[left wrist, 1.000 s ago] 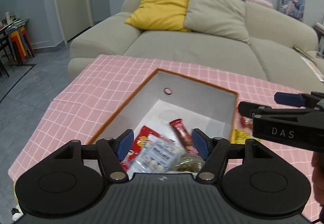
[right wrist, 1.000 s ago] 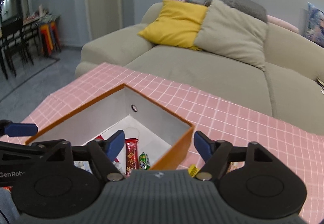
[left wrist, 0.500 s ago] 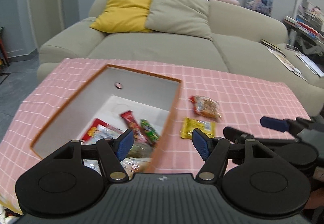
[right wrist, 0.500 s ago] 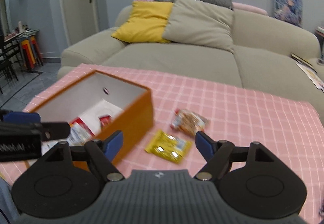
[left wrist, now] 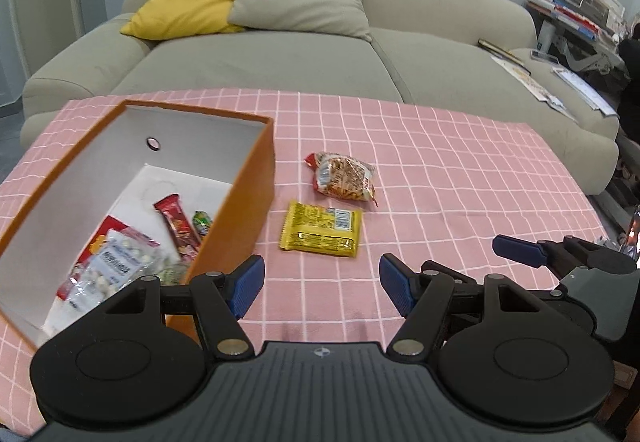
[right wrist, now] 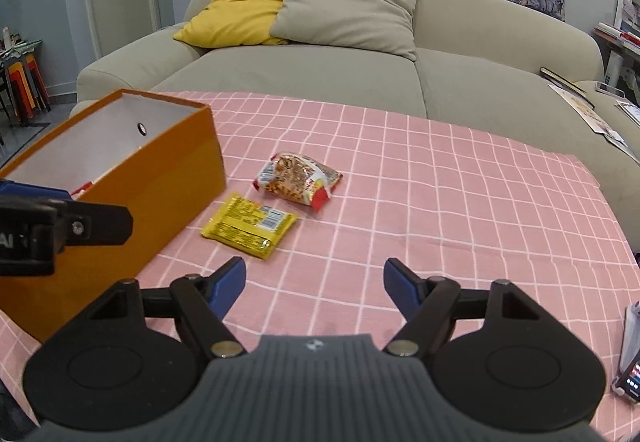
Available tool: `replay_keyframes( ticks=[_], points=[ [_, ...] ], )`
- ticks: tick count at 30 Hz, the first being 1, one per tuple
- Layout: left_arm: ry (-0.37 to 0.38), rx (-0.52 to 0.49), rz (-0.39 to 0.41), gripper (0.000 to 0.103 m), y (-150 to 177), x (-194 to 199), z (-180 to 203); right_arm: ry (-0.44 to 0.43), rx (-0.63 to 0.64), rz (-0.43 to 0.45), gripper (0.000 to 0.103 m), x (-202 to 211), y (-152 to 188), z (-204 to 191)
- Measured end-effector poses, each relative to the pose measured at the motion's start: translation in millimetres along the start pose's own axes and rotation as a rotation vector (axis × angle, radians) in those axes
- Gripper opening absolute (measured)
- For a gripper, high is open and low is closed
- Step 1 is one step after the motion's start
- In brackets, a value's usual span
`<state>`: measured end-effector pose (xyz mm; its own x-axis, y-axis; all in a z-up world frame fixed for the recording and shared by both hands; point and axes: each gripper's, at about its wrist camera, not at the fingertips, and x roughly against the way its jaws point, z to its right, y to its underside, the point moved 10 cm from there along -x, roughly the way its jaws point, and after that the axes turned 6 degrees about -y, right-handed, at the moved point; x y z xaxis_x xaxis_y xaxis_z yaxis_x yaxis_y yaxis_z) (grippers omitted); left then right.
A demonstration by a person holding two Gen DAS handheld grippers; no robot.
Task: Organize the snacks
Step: 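Move both tools back over the yellow packet and snack bag on the table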
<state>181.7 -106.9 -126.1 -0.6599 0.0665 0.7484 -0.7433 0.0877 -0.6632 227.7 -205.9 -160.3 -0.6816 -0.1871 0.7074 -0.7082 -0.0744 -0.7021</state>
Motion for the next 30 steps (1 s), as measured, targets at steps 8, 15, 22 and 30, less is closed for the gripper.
replay_keyframes(
  ticks=[8, 15, 22, 30],
  points=[
    [-0.013, 0.044, -0.07, 0.077, -1, -39, 13, -0.007, 0.077, -0.022, 0.059, -27, -1, 15],
    [-0.039, 0.092, -0.13, 0.076, 12, -74, 21, -0.024, 0.159, -0.047, 0.05, -56, 2, 40],
    [-0.053, 0.172, -0.129, 0.076, 15, -101, 21, -0.115, 0.249, -0.031, 0.047, -89, -11, 43],
    [-0.07, 0.21, -0.147, 0.073, 10, -120, 10, -0.203, 0.339, -0.017, 0.042, -128, -24, 26]
  ],
)
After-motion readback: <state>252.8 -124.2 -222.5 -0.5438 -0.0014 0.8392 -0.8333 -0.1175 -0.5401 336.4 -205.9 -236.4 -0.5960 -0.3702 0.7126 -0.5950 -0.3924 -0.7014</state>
